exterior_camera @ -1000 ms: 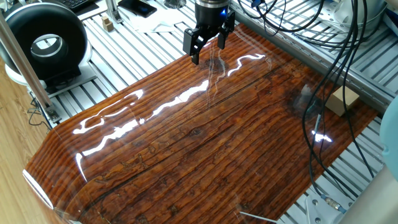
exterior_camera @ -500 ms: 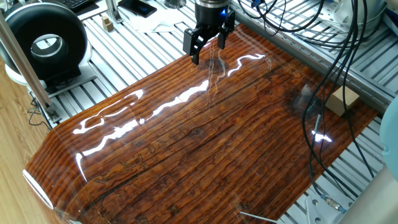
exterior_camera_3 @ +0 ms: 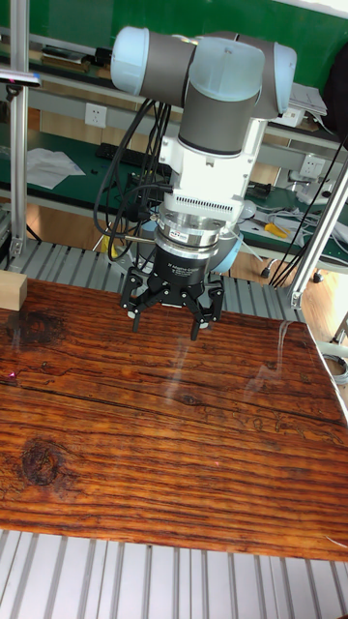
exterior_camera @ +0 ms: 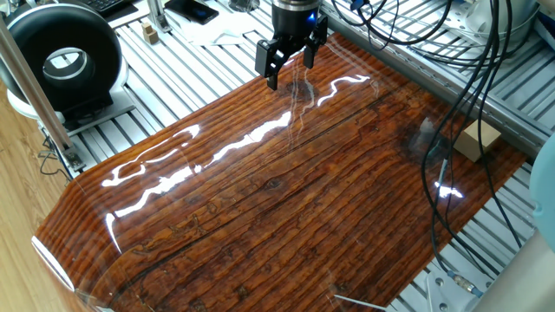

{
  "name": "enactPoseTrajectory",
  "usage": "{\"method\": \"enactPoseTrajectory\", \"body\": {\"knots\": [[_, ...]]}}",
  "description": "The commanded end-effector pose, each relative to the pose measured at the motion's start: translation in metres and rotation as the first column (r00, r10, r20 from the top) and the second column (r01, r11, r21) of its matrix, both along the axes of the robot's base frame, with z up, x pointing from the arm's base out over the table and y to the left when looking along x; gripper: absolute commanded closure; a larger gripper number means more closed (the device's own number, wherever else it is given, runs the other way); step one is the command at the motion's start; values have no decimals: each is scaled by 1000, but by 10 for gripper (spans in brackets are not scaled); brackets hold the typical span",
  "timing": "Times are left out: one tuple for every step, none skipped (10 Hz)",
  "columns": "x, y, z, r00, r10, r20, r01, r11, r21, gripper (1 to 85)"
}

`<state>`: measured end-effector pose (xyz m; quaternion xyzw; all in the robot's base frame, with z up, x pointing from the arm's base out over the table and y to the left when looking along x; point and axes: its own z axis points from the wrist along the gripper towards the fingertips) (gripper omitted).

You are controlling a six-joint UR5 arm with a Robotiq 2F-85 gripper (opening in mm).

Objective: Use the gripper to push the small block from left to right

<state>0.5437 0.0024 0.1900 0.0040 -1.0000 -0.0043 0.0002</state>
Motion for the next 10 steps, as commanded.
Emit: {"method": "enactPoseTrajectory", "body": {"knots": [[94, 9, 17, 932, -49, 358, 37, 999, 40, 847], [94, 8, 16, 932, -49, 358, 37, 999, 40, 847], [94, 8, 16, 932, -47, 360, 35, 999, 40, 847], [94, 8, 15, 932, -47, 360, 35, 999, 40, 847], [94, 8, 15, 932, -47, 360, 35, 999, 40, 847], [94, 7, 15, 932, -49, 360, 37, 999, 40, 847], [89, 4, 12, 939, -40, 340, 33, 999, 27, 847], [78, -3, 8, 954, -17, 301, 20, 1000, -8, 847], [68, -6, 4, 964, -8, 264, 14, 1000, -22, 847], [57, -9, -3, 974, -8, 225, 14, 1000, -26, 847]]}}
